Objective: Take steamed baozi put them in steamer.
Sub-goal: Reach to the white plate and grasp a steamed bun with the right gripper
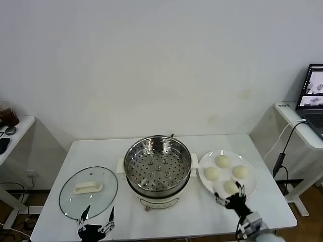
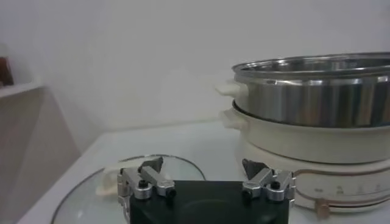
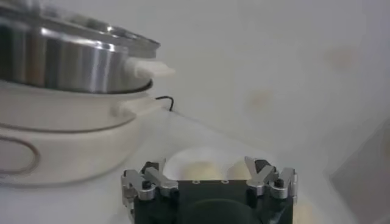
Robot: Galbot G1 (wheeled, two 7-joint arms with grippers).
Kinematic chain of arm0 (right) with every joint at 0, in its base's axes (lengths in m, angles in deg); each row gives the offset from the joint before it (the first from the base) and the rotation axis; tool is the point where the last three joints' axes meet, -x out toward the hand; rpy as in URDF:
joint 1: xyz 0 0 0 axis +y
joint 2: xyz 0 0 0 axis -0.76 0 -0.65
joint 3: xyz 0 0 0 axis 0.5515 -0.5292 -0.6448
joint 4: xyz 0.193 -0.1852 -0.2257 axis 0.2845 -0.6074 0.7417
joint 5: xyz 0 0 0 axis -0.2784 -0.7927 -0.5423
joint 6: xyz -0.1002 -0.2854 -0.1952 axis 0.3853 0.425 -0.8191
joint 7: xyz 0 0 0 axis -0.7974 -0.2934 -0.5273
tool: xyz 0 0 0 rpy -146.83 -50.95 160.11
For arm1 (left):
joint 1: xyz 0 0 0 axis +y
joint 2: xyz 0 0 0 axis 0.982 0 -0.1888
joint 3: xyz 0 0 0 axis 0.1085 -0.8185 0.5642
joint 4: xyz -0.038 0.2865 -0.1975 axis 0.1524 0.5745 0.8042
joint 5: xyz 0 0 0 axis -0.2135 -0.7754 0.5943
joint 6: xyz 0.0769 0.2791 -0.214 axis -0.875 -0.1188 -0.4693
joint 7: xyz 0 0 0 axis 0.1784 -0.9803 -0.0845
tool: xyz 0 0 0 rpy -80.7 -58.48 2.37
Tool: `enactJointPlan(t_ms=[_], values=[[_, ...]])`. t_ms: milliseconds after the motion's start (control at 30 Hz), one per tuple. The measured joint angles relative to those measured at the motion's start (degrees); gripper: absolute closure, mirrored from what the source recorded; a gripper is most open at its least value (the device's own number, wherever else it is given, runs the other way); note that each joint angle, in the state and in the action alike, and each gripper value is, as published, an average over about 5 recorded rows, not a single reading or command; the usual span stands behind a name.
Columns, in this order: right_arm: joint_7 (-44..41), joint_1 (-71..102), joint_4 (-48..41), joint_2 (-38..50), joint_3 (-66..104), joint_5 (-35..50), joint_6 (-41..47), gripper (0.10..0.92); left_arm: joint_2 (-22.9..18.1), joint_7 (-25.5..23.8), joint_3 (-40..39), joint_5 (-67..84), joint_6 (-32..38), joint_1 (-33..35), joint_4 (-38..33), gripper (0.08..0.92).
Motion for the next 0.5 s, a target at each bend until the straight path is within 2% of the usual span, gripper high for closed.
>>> enactJointPlan(t_ms=[167, 500], values=[[-5.38, -8.44, -4.27, 5.54, -3.24, -6.20, -1.13, 0.203, -0.45, 0.15, 0.61, -1.11, 0.40, -0.48, 0.06, 0.177], [-23.53, -34.69, -17.76, 11.59, -20.21, -16.09, -2.47, 0.203, -1.46, 0.37, 2.25, -2.99, 1.42, -0.23, 0.13, 0.177]])
